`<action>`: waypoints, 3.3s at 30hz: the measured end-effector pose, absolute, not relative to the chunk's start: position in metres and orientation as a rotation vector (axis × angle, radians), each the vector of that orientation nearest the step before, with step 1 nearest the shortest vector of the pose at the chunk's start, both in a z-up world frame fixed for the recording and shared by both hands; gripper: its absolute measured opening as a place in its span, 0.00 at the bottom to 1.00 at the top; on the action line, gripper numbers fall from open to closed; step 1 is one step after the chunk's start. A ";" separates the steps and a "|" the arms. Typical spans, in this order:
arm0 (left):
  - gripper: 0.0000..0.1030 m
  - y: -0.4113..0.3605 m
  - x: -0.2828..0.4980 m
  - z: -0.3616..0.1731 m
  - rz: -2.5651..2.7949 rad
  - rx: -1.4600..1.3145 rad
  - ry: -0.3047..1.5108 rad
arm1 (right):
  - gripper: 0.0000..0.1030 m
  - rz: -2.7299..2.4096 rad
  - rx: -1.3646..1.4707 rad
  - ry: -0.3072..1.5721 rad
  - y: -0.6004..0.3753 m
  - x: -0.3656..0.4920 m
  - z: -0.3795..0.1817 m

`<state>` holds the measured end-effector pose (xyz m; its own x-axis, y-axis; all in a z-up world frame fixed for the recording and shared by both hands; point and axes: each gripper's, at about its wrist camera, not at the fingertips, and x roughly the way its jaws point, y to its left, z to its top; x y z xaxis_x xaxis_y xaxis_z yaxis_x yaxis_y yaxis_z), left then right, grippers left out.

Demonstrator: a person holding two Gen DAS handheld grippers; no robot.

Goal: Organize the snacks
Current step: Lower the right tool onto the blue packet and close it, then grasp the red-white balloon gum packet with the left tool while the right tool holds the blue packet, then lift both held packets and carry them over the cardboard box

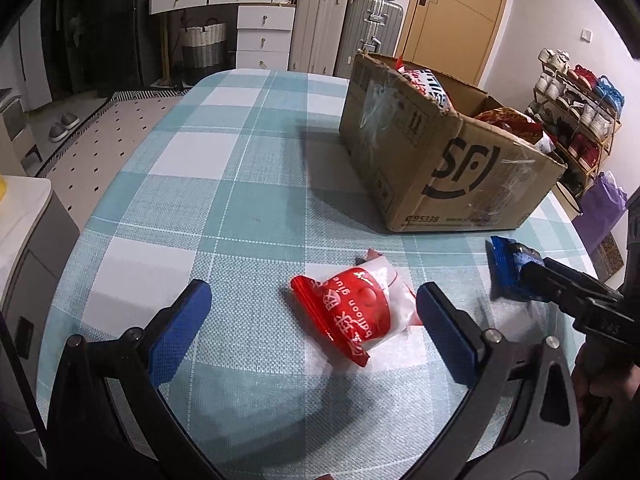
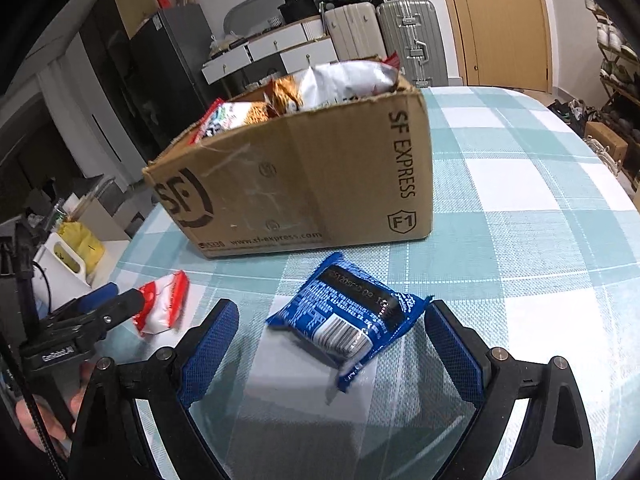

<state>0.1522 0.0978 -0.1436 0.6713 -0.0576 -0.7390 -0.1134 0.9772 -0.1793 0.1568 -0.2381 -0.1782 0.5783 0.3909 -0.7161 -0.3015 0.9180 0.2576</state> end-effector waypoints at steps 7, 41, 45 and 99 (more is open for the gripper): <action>0.99 0.102 0.154 -0.145 0.022 -0.236 0.840 | 0.93 0.389 0.054 0.900 -0.226 0.171 -0.184; 0.99 0.085 0.150 -0.141 0.034 -0.207 0.880 | 0.44 0.451 -0.014 0.814 -0.232 0.111 -0.161; 0.99 0.078 0.157 -0.143 0.032 -0.192 0.886 | 0.44 0.450 -0.004 0.797 -0.238 0.104 -0.156; 0.46 0.061 0.117 -0.116 -0.069 -0.152 0.835 | 0.44 0.483 0.113 0.686 -0.267 0.038 -0.116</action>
<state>0.1173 0.0613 -0.1163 0.6694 -0.1209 -0.7330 0.0014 0.9869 -0.1615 0.0383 -0.2668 -0.1164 0.6683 0.4640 -0.5814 -0.3910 0.8840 0.2560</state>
